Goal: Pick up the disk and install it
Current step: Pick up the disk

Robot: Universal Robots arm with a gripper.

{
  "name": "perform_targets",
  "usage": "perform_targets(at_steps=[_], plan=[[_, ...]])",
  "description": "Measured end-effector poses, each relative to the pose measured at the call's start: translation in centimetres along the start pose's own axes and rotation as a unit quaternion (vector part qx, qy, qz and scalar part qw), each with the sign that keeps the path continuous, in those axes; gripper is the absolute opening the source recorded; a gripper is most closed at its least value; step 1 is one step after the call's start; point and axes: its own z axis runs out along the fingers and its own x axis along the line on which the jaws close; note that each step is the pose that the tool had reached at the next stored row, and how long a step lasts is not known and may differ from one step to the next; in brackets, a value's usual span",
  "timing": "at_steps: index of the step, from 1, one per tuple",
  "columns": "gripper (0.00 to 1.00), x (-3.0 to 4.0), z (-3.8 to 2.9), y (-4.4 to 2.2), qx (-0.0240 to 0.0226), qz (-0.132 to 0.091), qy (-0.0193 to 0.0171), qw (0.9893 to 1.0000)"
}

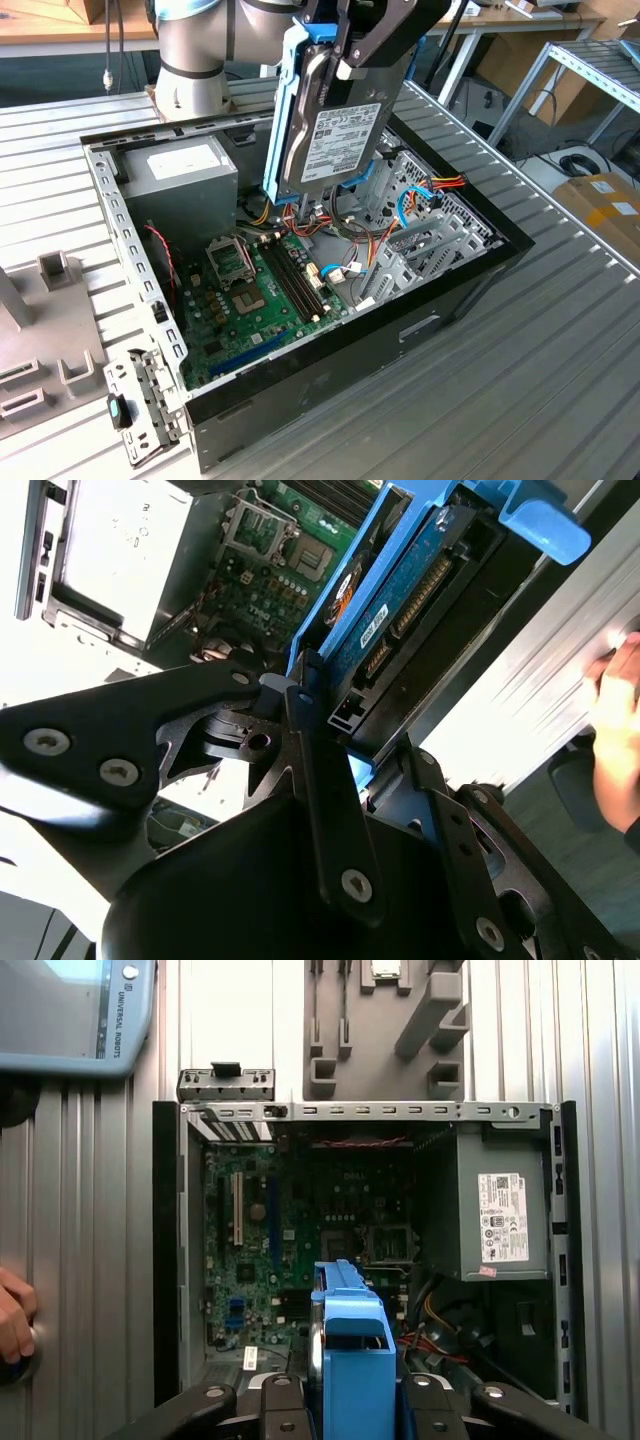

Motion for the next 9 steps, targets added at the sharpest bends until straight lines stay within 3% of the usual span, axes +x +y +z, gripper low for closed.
perform_targets(at_steps=[9], plan=[[0.37,0.06,0.03,-0.47,0.0,0.0,0.0002,1.0]])
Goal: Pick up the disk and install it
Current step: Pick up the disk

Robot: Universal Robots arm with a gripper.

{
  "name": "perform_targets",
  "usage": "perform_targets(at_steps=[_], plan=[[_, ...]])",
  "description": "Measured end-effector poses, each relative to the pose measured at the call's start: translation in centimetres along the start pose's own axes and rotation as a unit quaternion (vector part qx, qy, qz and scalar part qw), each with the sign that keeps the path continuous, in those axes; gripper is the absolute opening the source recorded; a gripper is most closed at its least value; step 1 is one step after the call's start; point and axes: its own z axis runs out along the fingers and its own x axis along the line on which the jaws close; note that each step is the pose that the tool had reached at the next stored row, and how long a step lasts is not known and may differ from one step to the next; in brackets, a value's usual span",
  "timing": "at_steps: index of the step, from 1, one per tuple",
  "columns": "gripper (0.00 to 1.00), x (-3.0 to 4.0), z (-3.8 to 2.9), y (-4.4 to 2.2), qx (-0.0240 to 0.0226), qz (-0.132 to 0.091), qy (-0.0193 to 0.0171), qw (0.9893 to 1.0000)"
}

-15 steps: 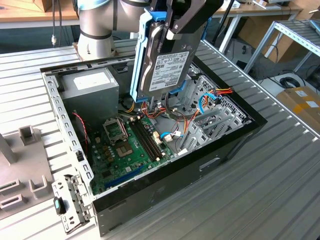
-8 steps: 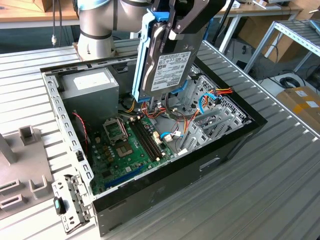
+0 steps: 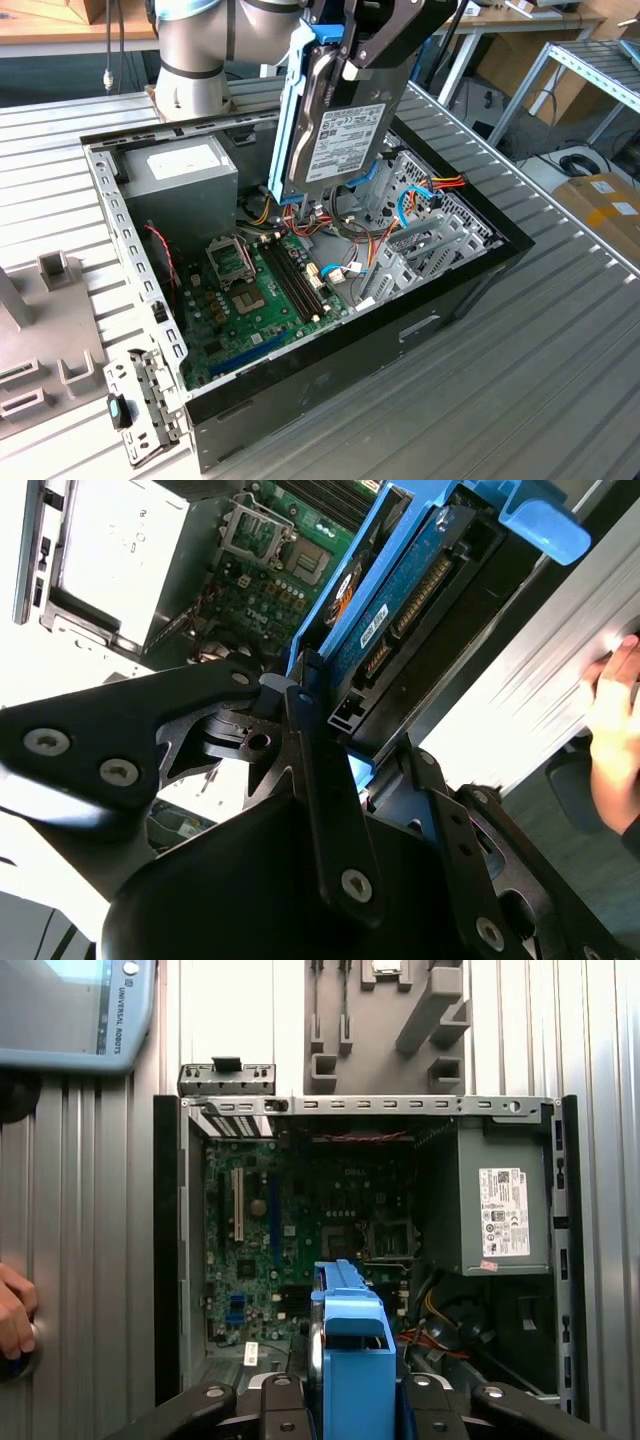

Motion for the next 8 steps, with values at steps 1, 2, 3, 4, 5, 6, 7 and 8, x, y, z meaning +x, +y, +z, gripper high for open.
perform_targets(at_steps=[1,2,3,4,5,6,7,8], plan=[[0.37,0.01,0.01,-0.09,0.0,0.0,0.0,1.0],[0.37,0.02,0.01,-0.14,0.0,0.0,0.0001,1.0],[0.37,0.02,0.02,-0.19,0.0,0.0,0.0001,1.0],[0.37,0.03,0.02,-0.28,0.0,0.0,0.0001,1.0],[0.37,0.05,0.03,-0.39,0.0,0.0,0.0001,1.0],[0.37,0.06,0.04,-0.5,0.0,0.0,0.0001,1.0],[0.37,0.07,0.04,-0.56,0.0,0.0,0.0001,1.0],[0.37,0.07,0.05,-0.62,0.0,0.0,0.0001,1.0]])
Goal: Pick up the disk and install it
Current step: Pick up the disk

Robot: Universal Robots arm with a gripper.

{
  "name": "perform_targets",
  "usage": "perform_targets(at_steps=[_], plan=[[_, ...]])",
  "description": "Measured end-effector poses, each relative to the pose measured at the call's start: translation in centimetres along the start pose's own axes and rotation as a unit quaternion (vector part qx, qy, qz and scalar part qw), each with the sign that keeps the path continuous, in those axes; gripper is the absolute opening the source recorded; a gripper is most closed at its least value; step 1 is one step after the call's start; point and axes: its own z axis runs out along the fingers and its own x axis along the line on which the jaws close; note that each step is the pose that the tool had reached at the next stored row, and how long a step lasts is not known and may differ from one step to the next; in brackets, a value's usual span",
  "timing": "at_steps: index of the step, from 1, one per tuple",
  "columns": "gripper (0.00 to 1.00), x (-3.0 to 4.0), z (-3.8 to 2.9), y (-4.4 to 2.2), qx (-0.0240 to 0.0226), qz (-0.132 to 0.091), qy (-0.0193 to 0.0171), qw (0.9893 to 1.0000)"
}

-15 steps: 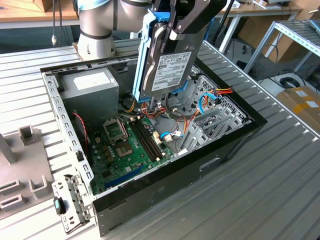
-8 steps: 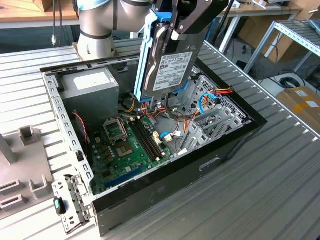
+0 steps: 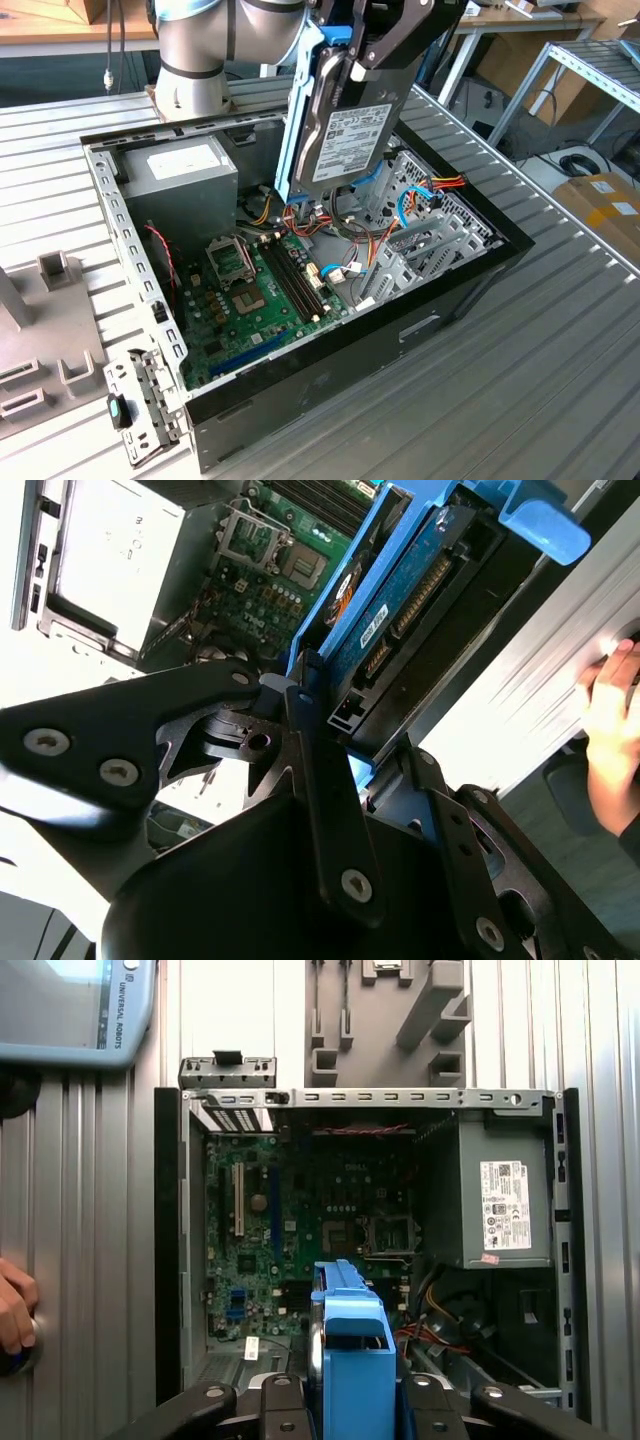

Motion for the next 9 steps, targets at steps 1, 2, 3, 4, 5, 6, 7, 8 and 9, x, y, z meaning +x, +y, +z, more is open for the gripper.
perform_targets(at_steps=[1,2,3,4,5,6,7,8,9], plan=[[0.37,0.01,0.01,-0.09,0.0,0.0,0.0,1.0],[0.37,0.02,0.01,-0.21,0.0,0.0,0.0,1.0],[0.37,0.03,0.02,-0.28,0.0,0.0,0.0,1.0],[0.37,0.04,0.02,-0.33,0.0,0.0,0.0,1.0],[0.37,0.05,0.03,-0.39,0.0,0.0,0.0,1.0],[0.37,0.07,0.04,-0.47,0.0,0.0,0.0,1.0],[0.37,0.09,0.05,-0.56,0.0,0.0,-0.0001,1.0],[0.37,0.1,0.05,-0.58,0.0,0.0,-0.0001,1.0],[0.37,0.11,0.05,-0.63,0.0,0.0,0.0,1.0]])
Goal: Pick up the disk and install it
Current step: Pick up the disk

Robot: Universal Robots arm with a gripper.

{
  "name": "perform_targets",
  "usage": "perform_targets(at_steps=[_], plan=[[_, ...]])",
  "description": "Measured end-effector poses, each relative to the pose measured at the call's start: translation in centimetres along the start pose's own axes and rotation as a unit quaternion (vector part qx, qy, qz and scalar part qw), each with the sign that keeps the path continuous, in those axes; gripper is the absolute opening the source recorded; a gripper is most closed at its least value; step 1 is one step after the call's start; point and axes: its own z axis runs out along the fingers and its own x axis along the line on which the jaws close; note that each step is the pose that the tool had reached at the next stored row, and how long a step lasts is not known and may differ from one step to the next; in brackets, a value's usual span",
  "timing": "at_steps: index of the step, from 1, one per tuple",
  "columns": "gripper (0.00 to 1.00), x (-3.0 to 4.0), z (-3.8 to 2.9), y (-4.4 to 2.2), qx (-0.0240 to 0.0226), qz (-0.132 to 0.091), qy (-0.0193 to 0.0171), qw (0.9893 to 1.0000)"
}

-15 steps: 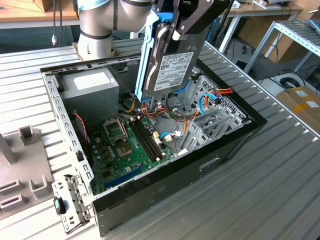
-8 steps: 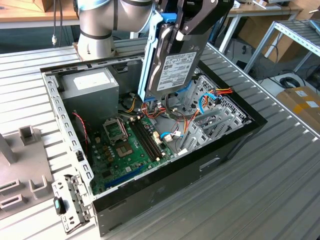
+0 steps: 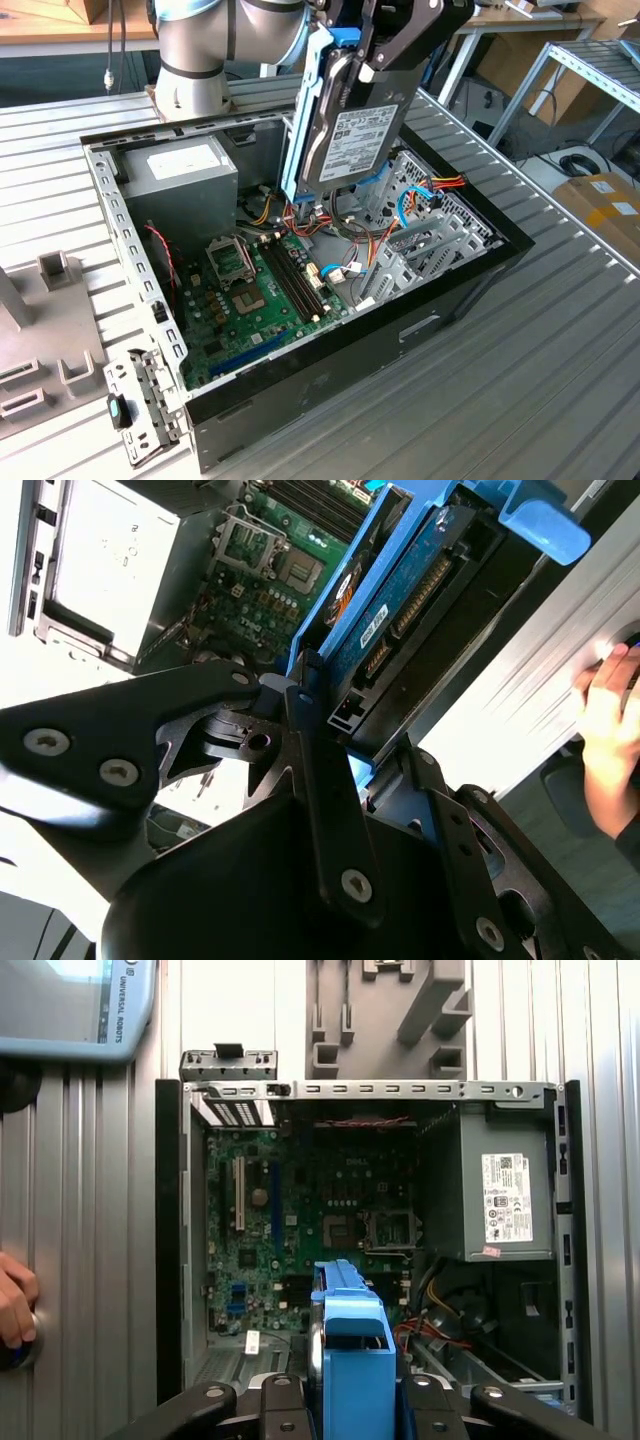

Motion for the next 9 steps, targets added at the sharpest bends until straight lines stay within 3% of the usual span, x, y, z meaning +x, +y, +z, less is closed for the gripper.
perform_targets(at_steps=[9], plan=[[0.37,0.09,0.02,-0.54,0.0,0.0,0.0001,1.0]])
